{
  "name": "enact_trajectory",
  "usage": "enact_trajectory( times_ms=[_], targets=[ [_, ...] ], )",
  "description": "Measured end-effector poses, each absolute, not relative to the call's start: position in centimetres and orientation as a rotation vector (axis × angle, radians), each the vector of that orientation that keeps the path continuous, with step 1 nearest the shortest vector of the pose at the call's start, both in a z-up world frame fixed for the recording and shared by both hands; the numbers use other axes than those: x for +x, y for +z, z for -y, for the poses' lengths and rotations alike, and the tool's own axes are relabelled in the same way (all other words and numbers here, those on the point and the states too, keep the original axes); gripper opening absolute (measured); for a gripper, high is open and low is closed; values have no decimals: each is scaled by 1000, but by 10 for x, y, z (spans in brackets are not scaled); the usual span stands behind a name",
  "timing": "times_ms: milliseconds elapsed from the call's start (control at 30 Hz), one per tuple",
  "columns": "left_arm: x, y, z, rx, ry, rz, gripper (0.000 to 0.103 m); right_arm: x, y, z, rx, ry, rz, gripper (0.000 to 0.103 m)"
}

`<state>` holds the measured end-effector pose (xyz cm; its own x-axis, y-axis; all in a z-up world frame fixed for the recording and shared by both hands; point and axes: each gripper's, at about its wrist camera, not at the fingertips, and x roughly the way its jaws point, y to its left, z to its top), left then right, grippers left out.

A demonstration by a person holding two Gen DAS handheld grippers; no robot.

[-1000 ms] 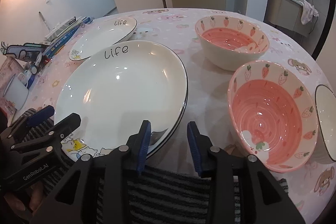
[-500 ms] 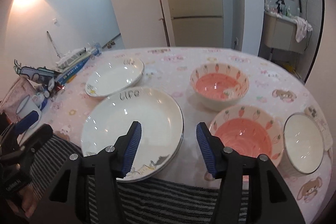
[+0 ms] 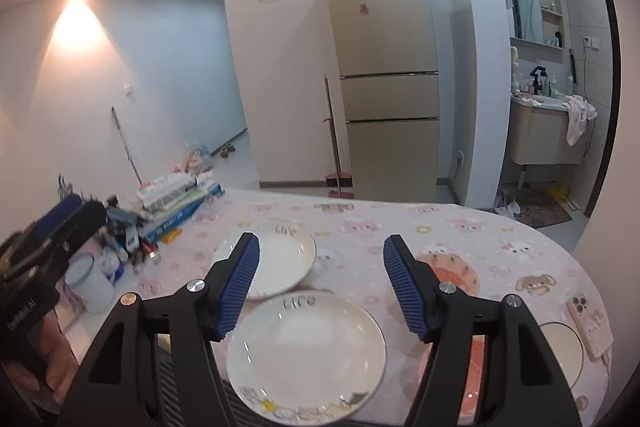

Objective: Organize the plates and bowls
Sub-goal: 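Move both tools to the next white 'life' plate with cartoon rim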

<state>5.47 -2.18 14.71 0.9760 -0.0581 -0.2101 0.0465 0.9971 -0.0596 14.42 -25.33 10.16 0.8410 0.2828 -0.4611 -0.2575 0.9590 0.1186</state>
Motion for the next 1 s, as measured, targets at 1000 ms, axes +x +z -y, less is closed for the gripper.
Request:
enact_trajectory(
  times_ms=[1000],
  targets=[
    [249,45,-86,-273,124,-486,89,331,37,213,294,262,-768,66]
  ],
)
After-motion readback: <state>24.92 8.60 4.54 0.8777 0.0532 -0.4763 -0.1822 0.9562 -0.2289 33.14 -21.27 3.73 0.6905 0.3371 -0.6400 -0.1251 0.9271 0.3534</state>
